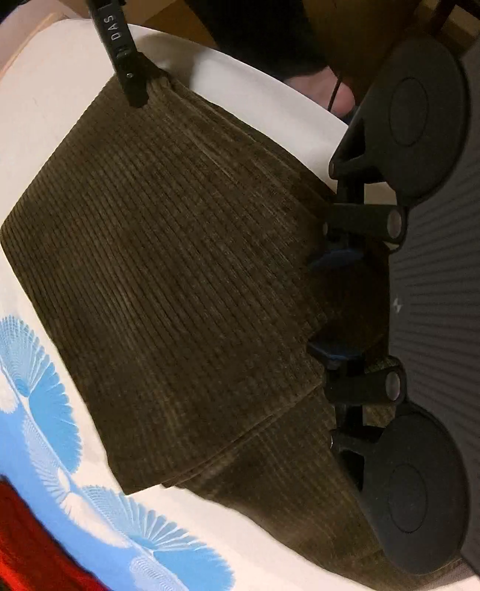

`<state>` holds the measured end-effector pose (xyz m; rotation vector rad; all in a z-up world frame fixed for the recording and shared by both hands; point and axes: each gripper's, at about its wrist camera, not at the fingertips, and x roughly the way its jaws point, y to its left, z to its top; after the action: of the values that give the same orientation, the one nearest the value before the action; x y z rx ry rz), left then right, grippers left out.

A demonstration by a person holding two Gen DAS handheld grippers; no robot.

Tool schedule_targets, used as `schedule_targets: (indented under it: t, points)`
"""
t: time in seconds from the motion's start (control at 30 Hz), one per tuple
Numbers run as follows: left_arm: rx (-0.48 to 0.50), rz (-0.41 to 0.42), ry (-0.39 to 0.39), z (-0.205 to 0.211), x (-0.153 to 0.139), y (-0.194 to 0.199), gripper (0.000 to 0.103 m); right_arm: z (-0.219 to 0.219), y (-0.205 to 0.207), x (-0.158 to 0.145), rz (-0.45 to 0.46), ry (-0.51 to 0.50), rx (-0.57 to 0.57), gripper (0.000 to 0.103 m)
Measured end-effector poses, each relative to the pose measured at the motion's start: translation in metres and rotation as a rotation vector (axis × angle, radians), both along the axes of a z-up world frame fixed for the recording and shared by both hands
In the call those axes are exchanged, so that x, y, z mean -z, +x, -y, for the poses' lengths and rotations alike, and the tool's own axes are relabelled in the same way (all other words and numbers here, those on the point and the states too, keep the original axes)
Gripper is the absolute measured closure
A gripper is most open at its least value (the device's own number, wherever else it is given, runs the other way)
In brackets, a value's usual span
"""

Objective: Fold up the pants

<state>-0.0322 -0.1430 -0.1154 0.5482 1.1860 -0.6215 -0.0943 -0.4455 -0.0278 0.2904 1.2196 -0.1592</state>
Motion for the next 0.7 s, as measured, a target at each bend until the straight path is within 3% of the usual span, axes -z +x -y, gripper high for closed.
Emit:
schedule_targets:
  t: [0.13,0.2,0.33,0.47,0.6,0.7]
  points:
    - [-0.099,0.029,-0.129,-0.015,-0.027,0.011,0.04,-0.003,-0.001,-0.007,0.024,-0.013,0.008,0.063]
    - [-0.152,0.056,-0.213,-0.022,-0.044,0.016,0.04,-0.007,-0.004,-0.014,0.056,-0.016,-0.011,0.069]
    - [-0.215,0.049,-0.436,-0.028,-0.076,0.025,0.02,-0.041,-0.014,-0.046,0.216,-0.146,-0.217,0.073]
    - [-0.24,0.012,-0.611,-0.025,-0.095,0.031,0.018,-0.073,-0.025,-0.072,0.392,-0.187,-0.386,0.074]
    - [-0.279,-0.035,-0.744,-0.023,-0.106,0.042,0.018,-0.106,-0.035,-0.08,0.508,-0.203,-0.562,0.075]
    - [-0.292,-0.054,-0.768,-0.018,-0.118,0.05,0.017,-0.13,-0.044,-0.078,0.563,-0.234,-0.7,0.075]
